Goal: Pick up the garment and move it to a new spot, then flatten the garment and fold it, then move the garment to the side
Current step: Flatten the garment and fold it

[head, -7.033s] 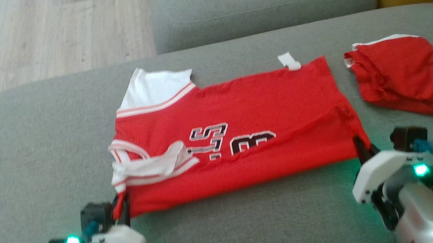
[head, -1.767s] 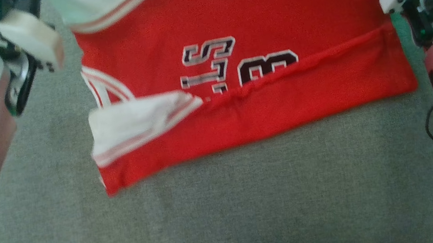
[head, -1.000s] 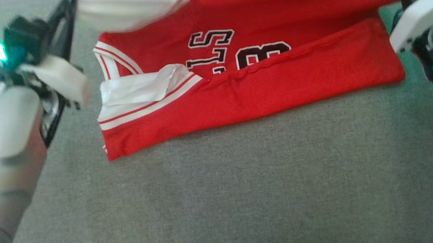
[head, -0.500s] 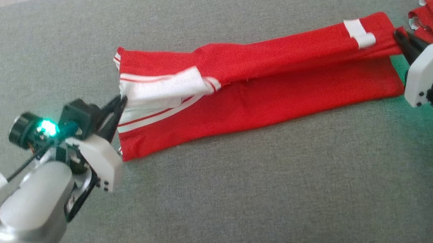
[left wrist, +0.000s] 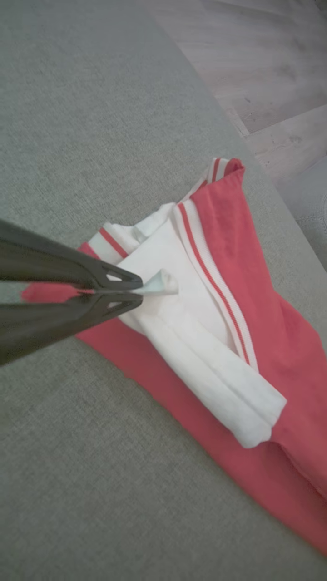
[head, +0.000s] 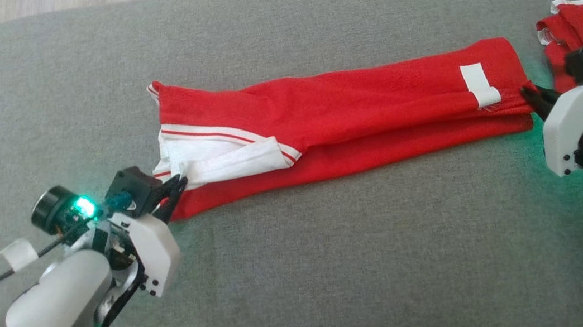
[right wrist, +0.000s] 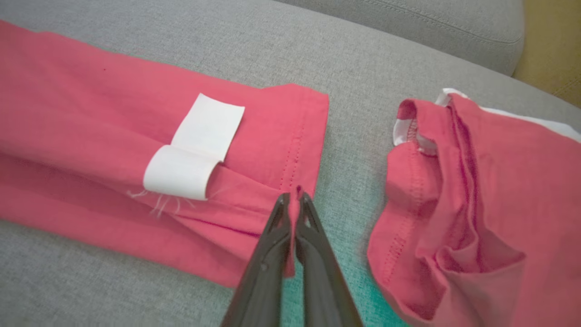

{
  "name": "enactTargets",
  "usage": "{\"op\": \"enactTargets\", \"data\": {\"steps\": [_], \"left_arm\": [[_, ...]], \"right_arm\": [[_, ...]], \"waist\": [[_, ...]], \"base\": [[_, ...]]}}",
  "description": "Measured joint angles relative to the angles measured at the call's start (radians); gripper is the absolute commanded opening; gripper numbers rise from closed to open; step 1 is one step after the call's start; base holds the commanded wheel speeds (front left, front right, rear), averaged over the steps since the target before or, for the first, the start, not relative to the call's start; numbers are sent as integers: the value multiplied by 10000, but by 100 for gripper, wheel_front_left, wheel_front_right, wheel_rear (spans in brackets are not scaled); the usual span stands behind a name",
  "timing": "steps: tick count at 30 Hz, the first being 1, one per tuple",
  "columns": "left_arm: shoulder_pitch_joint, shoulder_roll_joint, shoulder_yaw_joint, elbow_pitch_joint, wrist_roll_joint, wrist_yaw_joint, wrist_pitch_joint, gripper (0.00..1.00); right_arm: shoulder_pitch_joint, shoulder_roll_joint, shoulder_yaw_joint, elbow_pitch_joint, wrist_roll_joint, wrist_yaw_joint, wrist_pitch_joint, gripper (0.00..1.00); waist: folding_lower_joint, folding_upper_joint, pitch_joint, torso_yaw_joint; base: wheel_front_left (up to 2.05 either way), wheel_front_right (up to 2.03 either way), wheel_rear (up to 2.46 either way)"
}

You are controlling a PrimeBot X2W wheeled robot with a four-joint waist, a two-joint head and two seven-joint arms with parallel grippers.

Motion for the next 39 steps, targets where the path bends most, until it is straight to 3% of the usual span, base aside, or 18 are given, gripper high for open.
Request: {"op": "enactTargets", "data": {"steps": [2, 3, 4, 5, 12, 19, 25, 30, 34, 36, 39], "left_arm": [[46, -10, -50, -23, -36, 134, 33, 0], [57, -21, -52, -2, -36, 192, 29, 29], [58, -42, -59, 50, -25, 261, 17, 49], [58, -82, -58, 136, -15, 343, -21, 100], [62, -453, 512, 878, -38, 1085, -1244, 100], [52, -1388, 2370, 1185, -761, 2215, -3668, 100], [421, -2088, 4334, 355, -382, 2575, -3900, 100], [2003, -2533, 6069, -807, 679, 2548, -3904, 100], [3399, -3131, 7068, -1221, 1271, 2293, -3914, 100], [3934, -3367, 7455, -1283, 1628, 2119, -3914, 100], [4636, -3705, 7879, -1283, 2128, 1848, -3914, 100]], "right_arm": [[0, -58, 171, 2, 186, 0, 98, 0], [0, -58, 199, 6, 238, 0, 96, 78], [0, -58, 201, 15, 341, 0, 96, 100], [-1, -58, 205, 17, 445, 0, 96, 100], [-240, -59, -2, -240, 1078, 0, -324, 100], [-723, 48, -1655, -472, 1816, 0, -2435, 100], [-433, 1028, -2830, -602, 1450, 0, -3657, 100], [658, 2082, -5348, -1956, -222, 0, -3751, 100], [2513, 3549, -7319, -3452, -1990, 0, -3754, 100], [3636, 4307, -7752, -3988, -2784, 0, -3762, 100], [4953, 4855, -7994, -4594, -3544, 0, -3762, 100]], "waist": [[1, 0, -15, -23], [0, 0, -17, -34], [1, 0, -23, -47], [1, 0, -33, -63], [1, 0, -152, -279], [0, 0, -493, -395], [1, 0, -672, -507], [0, 0, -786, -590], [0, 0, -853, -554], [0, 0, -877, -558], [0, 0, -897, -593]], "base": [[0, 0, 0], [0, 0, 0], [0, 0, 0], [0, 0, 0], [0, 0, 0], [0, 0, 0], [0, 0, 0], [0, 0, 0], [0, 0, 0], [0, 0, 0], [0, 0, 0]]}}
